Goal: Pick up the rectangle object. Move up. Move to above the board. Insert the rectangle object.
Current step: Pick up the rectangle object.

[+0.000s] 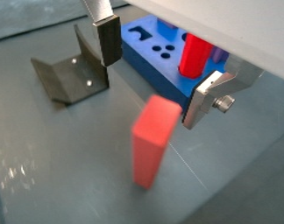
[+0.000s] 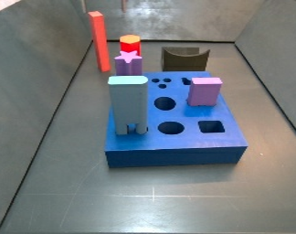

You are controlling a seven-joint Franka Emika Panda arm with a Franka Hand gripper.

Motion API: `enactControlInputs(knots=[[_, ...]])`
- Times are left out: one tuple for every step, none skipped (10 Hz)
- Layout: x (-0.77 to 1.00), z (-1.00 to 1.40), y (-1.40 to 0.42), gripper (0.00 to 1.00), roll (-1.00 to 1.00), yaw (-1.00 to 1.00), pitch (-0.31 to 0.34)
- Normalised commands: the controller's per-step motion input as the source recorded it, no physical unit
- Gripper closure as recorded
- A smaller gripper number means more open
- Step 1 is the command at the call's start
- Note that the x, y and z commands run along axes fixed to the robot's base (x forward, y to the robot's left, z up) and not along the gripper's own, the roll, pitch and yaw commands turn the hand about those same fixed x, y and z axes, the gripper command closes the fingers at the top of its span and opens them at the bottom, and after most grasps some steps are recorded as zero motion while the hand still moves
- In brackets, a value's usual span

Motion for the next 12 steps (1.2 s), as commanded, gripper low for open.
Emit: enactControlInputs(knots=[[-0.74, -0.25, 0.09, 0.0, 0.1, 0.45, -0.049], [-0.57, -0.28, 0.15, 0.0, 0.16, 0.51, -0.004], [-0.22, -0.29, 0.12, 0.0, 0.19, 0.56, 0.0], [-0.03, -0.3, 0.0, 0.0, 0.18, 0.41, 0.0], [0.0, -0.31, 0.0, 0.0, 0.17, 0.31, 0.0], [0.0, -0.33, 0.0, 0.0, 0.13, 0.16, 0.0], [0.0, -0.37, 0.0, 0.0, 0.12, 0.09, 0.0], [0.0, -0.35, 0.0, 0.0, 0.1, 0.04, 0.0], [0.0, -0.12, 0.0, 0.0, 0.0, 0.0, -0.024], [0.0, 0.0, 0.0, 0.0, 0.0, 0.0, 0.0], [0.0, 0.0, 0.0, 1.0, 0.0, 0.0, 0.0], [0.0, 0.0, 0.0, 1.0, 0.0, 0.0, 0.0]])
